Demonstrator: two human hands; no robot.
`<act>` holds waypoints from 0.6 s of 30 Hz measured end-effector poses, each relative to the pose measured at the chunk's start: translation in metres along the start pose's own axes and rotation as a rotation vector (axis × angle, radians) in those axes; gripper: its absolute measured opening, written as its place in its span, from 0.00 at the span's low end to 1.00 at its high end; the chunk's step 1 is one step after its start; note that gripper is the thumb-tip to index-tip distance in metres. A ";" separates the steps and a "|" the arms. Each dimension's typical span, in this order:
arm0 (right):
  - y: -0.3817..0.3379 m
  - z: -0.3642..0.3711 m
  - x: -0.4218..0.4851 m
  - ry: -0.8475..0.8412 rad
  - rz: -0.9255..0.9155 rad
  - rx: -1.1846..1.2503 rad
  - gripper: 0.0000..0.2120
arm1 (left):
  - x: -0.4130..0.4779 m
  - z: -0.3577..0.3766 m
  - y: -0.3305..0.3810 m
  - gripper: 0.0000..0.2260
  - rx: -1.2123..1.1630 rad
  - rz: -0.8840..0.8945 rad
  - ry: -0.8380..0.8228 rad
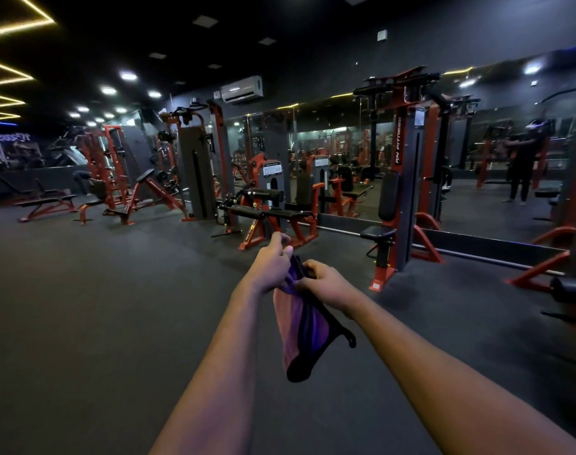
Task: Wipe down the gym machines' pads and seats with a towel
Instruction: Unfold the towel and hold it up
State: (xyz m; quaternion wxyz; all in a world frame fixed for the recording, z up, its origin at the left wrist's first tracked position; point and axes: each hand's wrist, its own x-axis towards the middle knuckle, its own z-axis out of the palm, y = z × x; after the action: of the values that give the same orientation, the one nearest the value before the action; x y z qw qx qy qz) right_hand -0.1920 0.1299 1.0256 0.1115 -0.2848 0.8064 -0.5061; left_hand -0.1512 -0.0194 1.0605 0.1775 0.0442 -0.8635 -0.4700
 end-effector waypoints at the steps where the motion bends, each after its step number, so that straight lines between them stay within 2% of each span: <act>1: 0.002 -0.001 0.001 0.013 -0.016 -0.043 0.12 | 0.000 0.000 -0.001 0.09 0.014 0.022 0.024; 4: 0.007 -0.003 0.002 0.065 -0.075 -0.117 0.12 | 0.004 -0.003 -0.014 0.16 0.106 0.045 0.107; 8: 0.007 -0.014 0.005 0.091 -0.169 -0.003 0.18 | -0.002 -0.009 -0.029 0.19 0.155 -0.102 -0.181; 11: 0.016 -0.024 0.013 0.119 -0.176 0.102 0.19 | -0.004 -0.013 -0.040 0.18 0.176 -0.138 -0.228; 14: 0.029 -0.028 0.015 0.213 -0.130 0.059 0.10 | 0.001 -0.013 -0.050 0.06 0.255 -0.083 -0.204; 15: 0.032 -0.028 0.014 0.222 -0.104 0.023 0.10 | 0.003 -0.012 -0.051 0.06 0.290 -0.042 -0.189; 18: 0.045 -0.023 0.017 0.246 -0.059 -0.018 0.20 | 0.005 -0.008 -0.045 0.11 0.393 0.074 -0.148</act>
State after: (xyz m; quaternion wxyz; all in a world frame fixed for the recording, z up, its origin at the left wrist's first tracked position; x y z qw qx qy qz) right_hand -0.2322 0.1519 0.9989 -0.0057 -0.2451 0.8097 -0.5332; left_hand -0.1574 -0.0523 1.0285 0.1187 0.0117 -0.9503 -0.2877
